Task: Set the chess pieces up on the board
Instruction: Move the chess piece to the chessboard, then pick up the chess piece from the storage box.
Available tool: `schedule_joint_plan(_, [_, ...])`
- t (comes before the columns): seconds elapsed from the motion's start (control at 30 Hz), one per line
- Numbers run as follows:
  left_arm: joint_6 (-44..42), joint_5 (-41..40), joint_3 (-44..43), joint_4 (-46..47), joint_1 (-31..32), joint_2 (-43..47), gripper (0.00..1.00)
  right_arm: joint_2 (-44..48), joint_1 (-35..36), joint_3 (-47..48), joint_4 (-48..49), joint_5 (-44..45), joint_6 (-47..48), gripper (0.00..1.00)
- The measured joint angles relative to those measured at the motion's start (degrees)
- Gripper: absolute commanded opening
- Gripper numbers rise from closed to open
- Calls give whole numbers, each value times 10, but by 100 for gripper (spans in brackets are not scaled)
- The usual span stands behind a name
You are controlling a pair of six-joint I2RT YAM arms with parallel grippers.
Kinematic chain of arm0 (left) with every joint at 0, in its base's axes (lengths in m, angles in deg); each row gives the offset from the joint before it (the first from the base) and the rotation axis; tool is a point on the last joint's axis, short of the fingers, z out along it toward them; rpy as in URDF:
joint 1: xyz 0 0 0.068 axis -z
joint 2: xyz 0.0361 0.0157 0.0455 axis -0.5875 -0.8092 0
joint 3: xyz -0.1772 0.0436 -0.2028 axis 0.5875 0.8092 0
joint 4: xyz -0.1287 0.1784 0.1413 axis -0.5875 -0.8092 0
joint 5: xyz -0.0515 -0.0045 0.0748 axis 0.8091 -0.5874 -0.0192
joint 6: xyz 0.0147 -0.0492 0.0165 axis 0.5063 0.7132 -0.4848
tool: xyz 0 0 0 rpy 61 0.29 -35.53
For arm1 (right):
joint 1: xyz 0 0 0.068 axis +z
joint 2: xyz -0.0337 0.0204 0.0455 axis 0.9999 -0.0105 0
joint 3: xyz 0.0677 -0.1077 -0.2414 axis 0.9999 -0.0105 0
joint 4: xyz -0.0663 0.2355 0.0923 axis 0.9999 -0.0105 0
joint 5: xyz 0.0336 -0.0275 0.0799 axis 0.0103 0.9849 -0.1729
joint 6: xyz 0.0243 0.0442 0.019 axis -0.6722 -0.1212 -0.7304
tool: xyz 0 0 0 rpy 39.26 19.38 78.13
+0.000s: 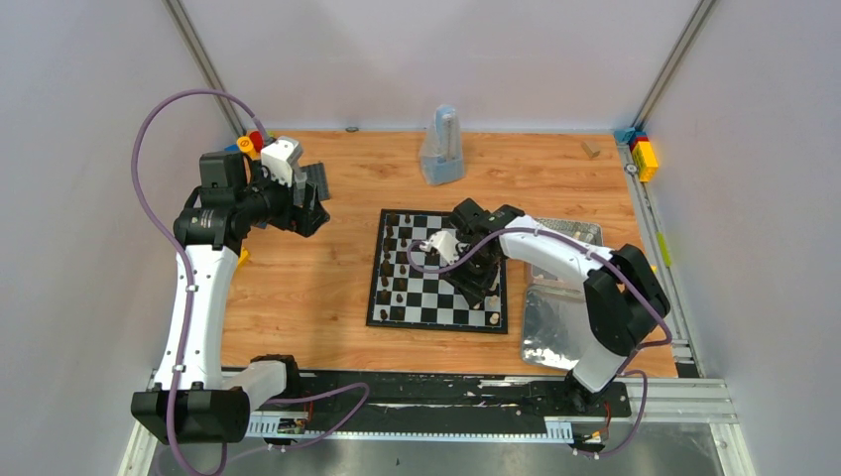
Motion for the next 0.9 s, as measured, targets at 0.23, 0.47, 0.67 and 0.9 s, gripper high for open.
schedule_joint_plan(0.23, [0, 0, 0, 0, 0, 0, 100, 65, -60, 30, 2, -25, -19, 49])
schedule_joint_plan(0.47, [0, 1, 3, 3, 0, 1, 100, 129, -225, 54, 50, -35, -72, 49])
schedule_joint_plan(0.67, [1, 23, 24, 17, 0, 11, 100, 136, -367, 45, 112, -16, -125, 46])
schedule_joint_plan(0.9, [2, 66, 27, 21, 0, 11, 100, 108, -491, 20, 171, 26, -164, 44])
